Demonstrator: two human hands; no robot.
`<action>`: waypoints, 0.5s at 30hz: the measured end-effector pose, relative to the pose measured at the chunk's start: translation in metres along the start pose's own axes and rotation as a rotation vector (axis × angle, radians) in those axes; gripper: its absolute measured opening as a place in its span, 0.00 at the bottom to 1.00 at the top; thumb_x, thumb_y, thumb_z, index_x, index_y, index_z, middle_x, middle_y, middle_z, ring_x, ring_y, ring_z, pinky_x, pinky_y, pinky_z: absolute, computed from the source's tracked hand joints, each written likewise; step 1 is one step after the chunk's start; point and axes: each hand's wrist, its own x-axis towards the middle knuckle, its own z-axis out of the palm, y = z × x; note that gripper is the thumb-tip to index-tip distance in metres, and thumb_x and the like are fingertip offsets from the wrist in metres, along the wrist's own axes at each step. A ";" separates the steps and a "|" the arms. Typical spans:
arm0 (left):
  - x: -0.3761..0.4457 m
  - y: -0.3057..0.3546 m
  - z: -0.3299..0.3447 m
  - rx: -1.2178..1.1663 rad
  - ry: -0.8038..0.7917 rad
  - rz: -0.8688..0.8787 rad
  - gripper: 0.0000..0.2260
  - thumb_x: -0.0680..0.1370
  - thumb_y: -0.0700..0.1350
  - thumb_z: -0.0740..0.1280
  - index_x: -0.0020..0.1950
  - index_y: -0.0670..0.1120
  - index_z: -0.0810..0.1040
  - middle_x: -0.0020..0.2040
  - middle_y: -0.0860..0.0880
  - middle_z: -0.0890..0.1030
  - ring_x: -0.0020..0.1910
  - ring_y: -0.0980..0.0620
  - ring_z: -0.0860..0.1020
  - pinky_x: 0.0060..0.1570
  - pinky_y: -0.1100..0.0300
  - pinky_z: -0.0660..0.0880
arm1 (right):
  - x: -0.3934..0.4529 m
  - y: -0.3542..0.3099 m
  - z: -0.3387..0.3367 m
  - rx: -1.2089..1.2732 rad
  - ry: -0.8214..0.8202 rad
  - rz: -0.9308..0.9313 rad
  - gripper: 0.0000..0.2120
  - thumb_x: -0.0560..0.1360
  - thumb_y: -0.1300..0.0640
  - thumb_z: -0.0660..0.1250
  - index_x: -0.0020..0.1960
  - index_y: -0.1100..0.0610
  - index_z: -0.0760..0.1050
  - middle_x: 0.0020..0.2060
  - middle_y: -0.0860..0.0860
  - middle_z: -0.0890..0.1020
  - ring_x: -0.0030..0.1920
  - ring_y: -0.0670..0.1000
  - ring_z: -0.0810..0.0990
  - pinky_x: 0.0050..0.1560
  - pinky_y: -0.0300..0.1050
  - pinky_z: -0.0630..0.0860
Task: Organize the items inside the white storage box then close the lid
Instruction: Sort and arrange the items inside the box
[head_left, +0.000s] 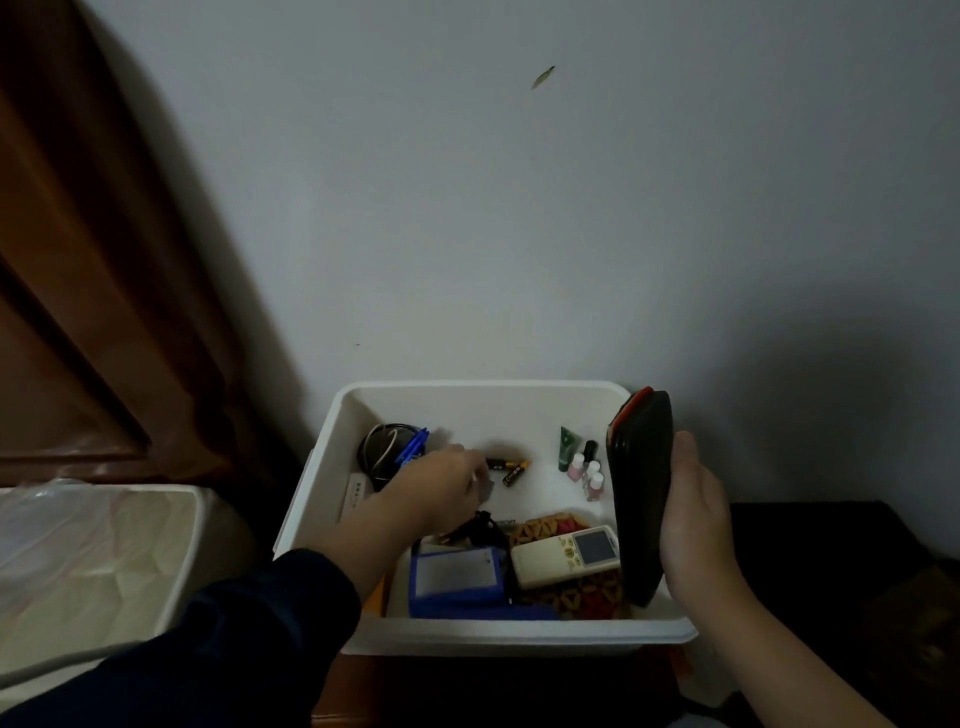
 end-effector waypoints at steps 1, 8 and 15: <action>0.009 0.002 0.003 0.026 0.033 0.014 0.14 0.85 0.49 0.64 0.69 0.48 0.75 0.66 0.48 0.76 0.62 0.48 0.77 0.63 0.49 0.78 | -0.001 -0.001 0.000 0.005 0.006 0.009 0.31 0.70 0.22 0.54 0.45 0.42 0.85 0.39 0.50 0.85 0.42 0.46 0.85 0.46 0.50 0.77; 0.068 0.012 0.038 0.230 -0.046 0.017 0.25 0.86 0.56 0.58 0.80 0.46 0.65 0.79 0.44 0.66 0.75 0.40 0.67 0.71 0.41 0.70 | -0.002 -0.003 0.002 -0.026 0.014 0.005 0.26 0.83 0.31 0.51 0.47 0.38 0.85 0.41 0.44 0.87 0.41 0.42 0.86 0.42 0.47 0.75; 0.089 0.002 0.069 0.328 -0.031 0.090 0.28 0.84 0.57 0.61 0.84 0.55 0.60 0.80 0.47 0.63 0.79 0.42 0.62 0.71 0.40 0.70 | 0.000 -0.006 -0.004 -0.084 0.019 -0.024 0.31 0.88 0.41 0.50 0.31 0.35 0.79 0.27 0.40 0.82 0.29 0.39 0.80 0.35 0.45 0.70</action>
